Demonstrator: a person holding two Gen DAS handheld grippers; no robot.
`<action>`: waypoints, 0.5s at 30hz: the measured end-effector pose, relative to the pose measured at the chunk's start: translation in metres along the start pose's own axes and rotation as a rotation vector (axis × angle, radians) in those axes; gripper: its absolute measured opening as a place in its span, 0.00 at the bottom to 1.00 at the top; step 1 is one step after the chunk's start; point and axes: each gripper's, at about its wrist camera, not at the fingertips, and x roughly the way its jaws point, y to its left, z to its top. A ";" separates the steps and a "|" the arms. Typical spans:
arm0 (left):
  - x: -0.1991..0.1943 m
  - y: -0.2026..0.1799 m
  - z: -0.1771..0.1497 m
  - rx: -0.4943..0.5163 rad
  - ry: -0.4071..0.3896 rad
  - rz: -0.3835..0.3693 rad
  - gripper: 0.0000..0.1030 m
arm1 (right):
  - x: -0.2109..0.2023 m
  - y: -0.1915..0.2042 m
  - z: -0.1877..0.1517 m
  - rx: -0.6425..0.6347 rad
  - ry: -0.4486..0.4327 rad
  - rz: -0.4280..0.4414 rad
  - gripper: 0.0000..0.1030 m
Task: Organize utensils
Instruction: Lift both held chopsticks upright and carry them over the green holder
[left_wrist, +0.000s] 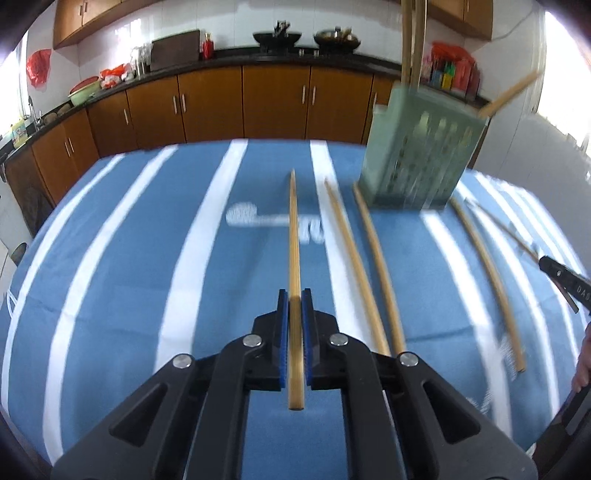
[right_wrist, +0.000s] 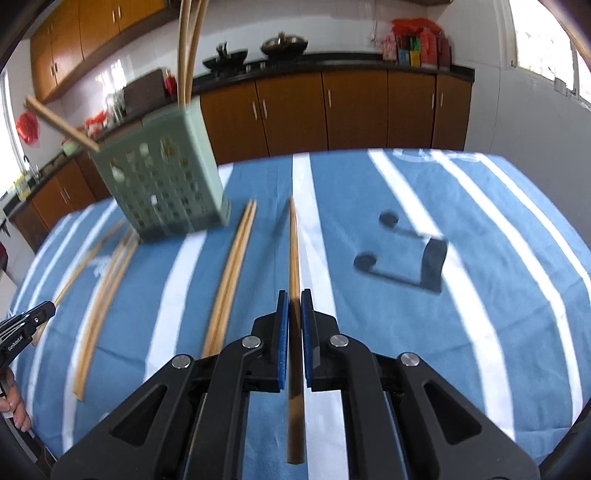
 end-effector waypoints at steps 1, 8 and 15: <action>-0.005 0.000 0.005 -0.005 -0.018 -0.003 0.08 | -0.005 0.000 0.003 0.005 -0.019 0.003 0.07; -0.047 0.006 0.036 -0.078 -0.173 -0.057 0.08 | -0.037 -0.004 0.026 0.028 -0.154 0.022 0.07; -0.073 0.010 0.051 -0.114 -0.263 -0.081 0.08 | -0.049 -0.005 0.035 0.030 -0.205 0.027 0.07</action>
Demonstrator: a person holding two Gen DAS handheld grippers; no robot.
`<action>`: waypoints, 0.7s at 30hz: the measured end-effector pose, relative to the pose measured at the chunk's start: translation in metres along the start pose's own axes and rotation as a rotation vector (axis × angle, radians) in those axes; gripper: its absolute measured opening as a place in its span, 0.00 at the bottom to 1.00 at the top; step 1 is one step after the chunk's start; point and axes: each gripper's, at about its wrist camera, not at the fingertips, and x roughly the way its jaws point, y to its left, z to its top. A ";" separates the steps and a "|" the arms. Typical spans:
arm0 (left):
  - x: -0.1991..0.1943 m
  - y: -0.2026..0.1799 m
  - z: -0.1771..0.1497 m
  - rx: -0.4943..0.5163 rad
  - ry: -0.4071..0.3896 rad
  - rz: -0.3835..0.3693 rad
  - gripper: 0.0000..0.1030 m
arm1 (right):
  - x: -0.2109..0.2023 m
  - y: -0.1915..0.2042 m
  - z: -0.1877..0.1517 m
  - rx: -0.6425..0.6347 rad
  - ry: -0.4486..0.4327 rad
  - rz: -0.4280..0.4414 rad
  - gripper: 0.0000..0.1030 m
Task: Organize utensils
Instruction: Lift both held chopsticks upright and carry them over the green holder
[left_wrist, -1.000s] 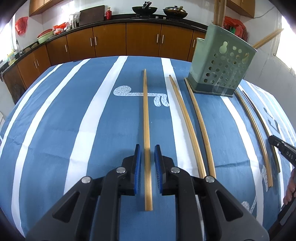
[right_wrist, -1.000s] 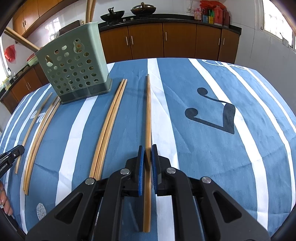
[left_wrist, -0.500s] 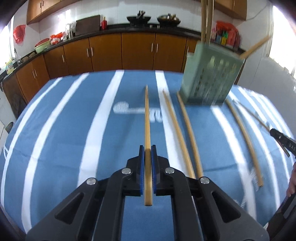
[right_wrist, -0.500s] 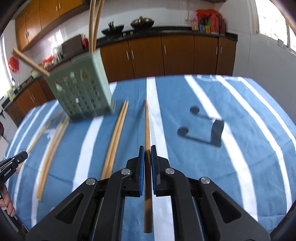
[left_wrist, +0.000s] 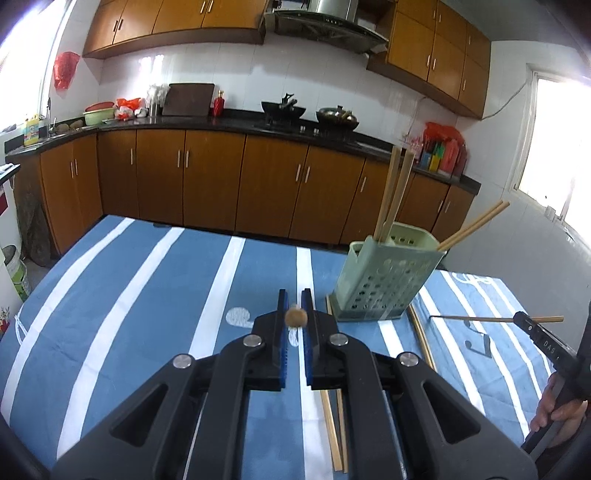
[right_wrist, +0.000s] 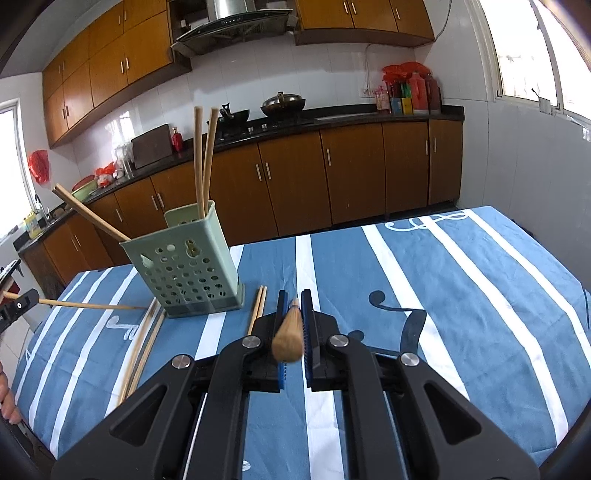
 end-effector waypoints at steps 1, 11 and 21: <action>-0.001 -0.001 0.001 0.000 -0.005 0.000 0.08 | -0.001 0.000 0.001 -0.001 -0.003 0.000 0.07; -0.018 -0.011 0.019 0.023 -0.037 -0.062 0.07 | -0.014 0.006 0.023 -0.014 -0.058 0.038 0.07; -0.065 -0.057 0.064 0.135 -0.190 -0.159 0.07 | -0.067 0.031 0.087 -0.025 -0.252 0.176 0.07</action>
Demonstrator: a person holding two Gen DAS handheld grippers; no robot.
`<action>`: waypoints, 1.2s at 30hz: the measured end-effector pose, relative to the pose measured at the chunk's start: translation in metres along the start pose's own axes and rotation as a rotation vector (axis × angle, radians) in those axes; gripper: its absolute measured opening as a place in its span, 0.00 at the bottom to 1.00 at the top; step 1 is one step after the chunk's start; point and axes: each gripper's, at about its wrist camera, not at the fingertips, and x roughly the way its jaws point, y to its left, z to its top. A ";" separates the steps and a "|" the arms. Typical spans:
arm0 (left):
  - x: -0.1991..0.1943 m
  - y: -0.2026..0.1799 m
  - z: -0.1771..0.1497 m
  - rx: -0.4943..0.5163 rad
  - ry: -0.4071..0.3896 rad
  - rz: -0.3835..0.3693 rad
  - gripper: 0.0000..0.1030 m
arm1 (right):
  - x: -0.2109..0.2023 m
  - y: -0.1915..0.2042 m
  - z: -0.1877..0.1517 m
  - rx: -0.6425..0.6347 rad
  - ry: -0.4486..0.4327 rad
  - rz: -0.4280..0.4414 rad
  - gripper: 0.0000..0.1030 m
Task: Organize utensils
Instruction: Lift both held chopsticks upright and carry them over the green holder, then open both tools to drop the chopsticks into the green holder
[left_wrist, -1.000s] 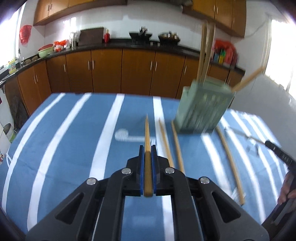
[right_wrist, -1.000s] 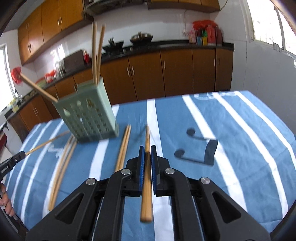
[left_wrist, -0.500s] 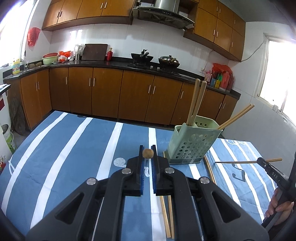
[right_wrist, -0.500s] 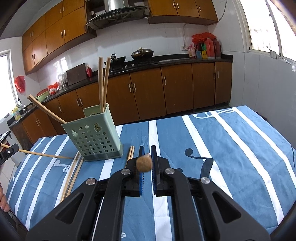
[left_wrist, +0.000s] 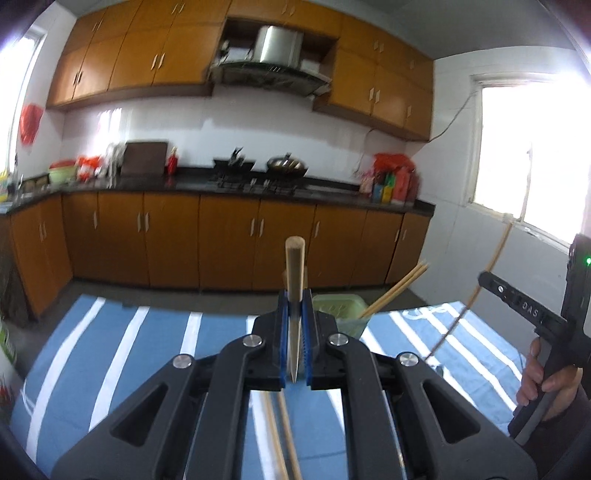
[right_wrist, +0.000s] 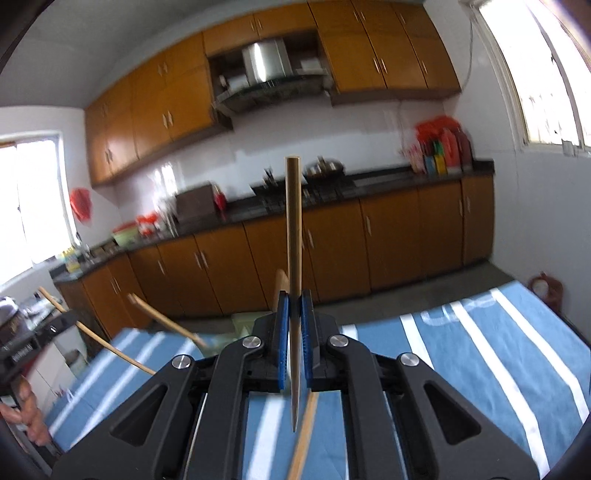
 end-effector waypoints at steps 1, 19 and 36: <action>-0.001 -0.005 0.006 0.007 -0.018 -0.006 0.07 | -0.002 0.005 0.008 -0.001 -0.032 0.013 0.07; 0.063 -0.026 0.045 -0.037 -0.113 0.037 0.07 | 0.074 0.034 0.022 0.010 -0.194 0.013 0.07; 0.092 -0.010 0.024 -0.078 -0.044 0.031 0.14 | 0.087 0.034 -0.005 -0.015 -0.057 -0.004 0.31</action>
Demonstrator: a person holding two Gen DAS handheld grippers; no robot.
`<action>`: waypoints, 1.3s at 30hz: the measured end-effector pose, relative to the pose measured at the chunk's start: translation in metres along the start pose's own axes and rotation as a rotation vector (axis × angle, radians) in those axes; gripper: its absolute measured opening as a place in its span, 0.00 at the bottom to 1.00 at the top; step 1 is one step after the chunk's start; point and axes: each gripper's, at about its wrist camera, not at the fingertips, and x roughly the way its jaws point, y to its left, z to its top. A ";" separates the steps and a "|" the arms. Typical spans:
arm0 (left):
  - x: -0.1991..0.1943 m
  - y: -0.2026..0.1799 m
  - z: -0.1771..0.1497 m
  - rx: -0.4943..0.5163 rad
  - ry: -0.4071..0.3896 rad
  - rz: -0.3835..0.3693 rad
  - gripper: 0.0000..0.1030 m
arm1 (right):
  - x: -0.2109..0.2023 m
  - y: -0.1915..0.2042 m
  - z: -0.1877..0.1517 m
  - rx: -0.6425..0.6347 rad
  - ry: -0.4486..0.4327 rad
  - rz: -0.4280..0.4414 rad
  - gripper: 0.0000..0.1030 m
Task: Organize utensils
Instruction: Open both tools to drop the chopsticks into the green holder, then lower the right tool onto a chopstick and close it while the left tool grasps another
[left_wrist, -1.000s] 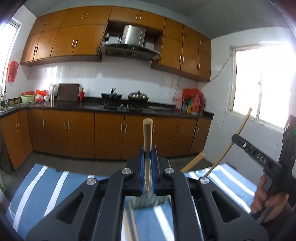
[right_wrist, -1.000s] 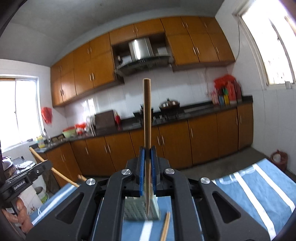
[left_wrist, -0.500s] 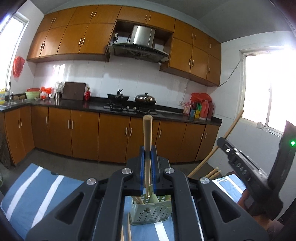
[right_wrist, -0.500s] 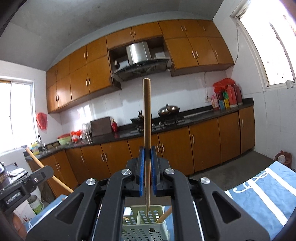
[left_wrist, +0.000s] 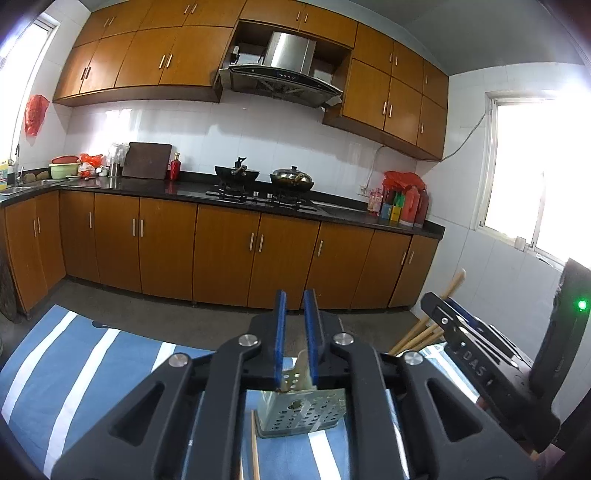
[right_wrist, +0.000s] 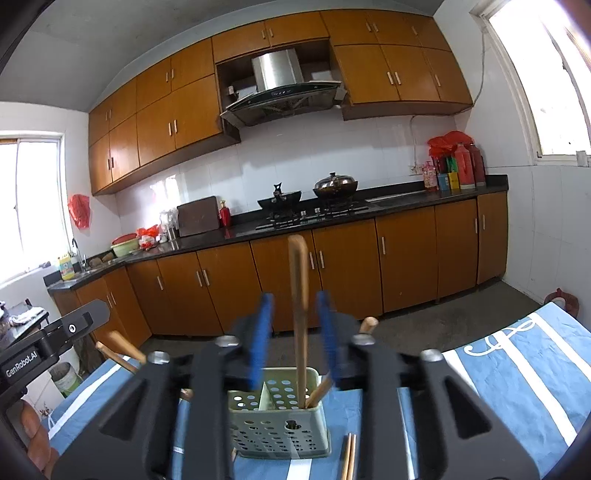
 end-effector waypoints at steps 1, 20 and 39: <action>-0.003 0.001 0.001 -0.002 -0.006 0.002 0.15 | -0.002 0.000 0.002 0.000 -0.003 -0.001 0.31; -0.036 0.055 -0.124 0.033 0.309 0.143 0.33 | -0.028 -0.060 -0.139 0.038 0.551 -0.117 0.26; -0.010 0.070 -0.180 -0.014 0.495 0.144 0.33 | 0.005 -0.036 -0.188 -0.021 0.729 -0.089 0.10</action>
